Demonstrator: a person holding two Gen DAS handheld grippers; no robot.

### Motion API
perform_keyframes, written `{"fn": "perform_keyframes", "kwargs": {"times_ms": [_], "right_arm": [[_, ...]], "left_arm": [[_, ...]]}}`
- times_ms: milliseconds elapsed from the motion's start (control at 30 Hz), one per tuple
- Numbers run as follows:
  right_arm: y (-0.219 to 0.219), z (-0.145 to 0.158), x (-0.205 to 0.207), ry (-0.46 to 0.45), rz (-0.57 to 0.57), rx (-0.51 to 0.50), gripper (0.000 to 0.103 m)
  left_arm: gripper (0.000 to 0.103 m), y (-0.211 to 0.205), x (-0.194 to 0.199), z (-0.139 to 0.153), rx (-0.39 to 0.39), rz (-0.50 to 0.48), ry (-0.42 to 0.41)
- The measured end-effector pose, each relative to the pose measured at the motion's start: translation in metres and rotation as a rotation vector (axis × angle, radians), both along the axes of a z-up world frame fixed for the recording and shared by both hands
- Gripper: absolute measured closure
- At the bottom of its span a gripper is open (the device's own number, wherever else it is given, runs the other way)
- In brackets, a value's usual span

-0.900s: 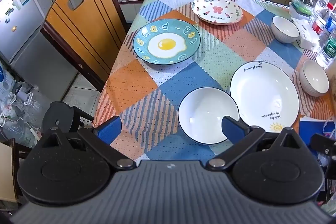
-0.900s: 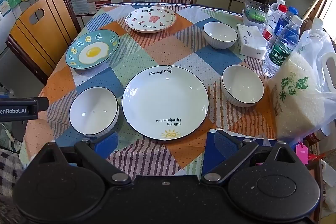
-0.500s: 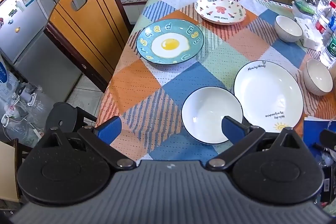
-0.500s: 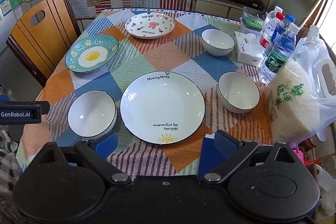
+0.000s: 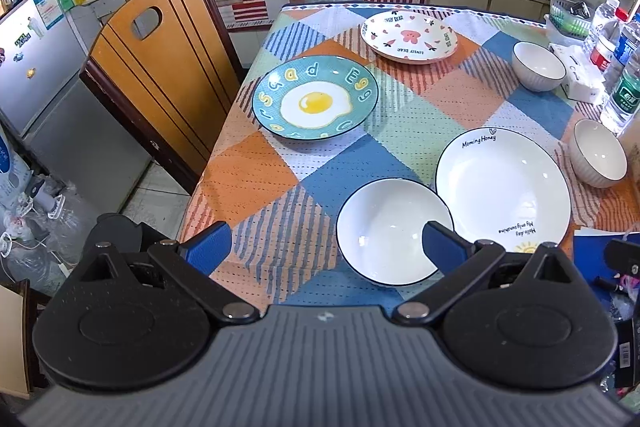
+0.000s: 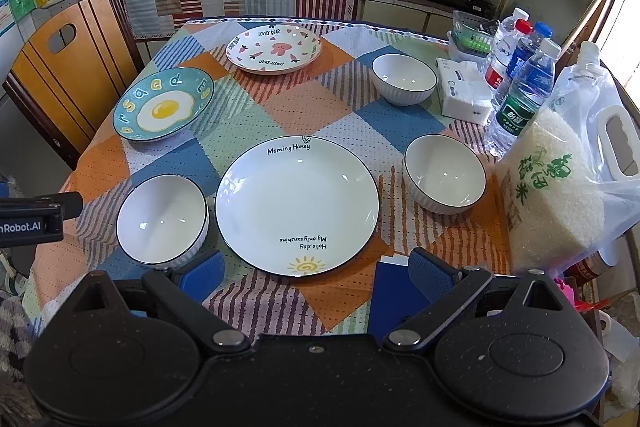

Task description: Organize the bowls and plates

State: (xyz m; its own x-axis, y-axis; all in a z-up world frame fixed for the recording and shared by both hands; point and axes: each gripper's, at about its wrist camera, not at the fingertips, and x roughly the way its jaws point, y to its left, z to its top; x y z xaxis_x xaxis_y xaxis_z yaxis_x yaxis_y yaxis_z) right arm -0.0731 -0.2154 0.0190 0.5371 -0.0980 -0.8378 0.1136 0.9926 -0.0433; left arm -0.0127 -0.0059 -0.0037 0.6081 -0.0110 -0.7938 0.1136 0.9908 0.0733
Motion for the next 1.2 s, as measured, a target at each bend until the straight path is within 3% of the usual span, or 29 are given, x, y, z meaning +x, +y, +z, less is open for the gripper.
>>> {"fn": "perform_keyframes", "kwargs": {"times_ms": [400,1200], "right_arm": [[-0.002,-0.005,0.001,0.01,-0.011,-0.013,0.003],[0.002,-0.006,-0.009,-0.047,-0.01,-0.069,0.003]], "left_arm": [[0.0,-0.006,-0.008,0.003,0.028,-0.05,-0.002],[0.003,-0.003,-0.012,0.0,-0.048,-0.083,0.018]]}}
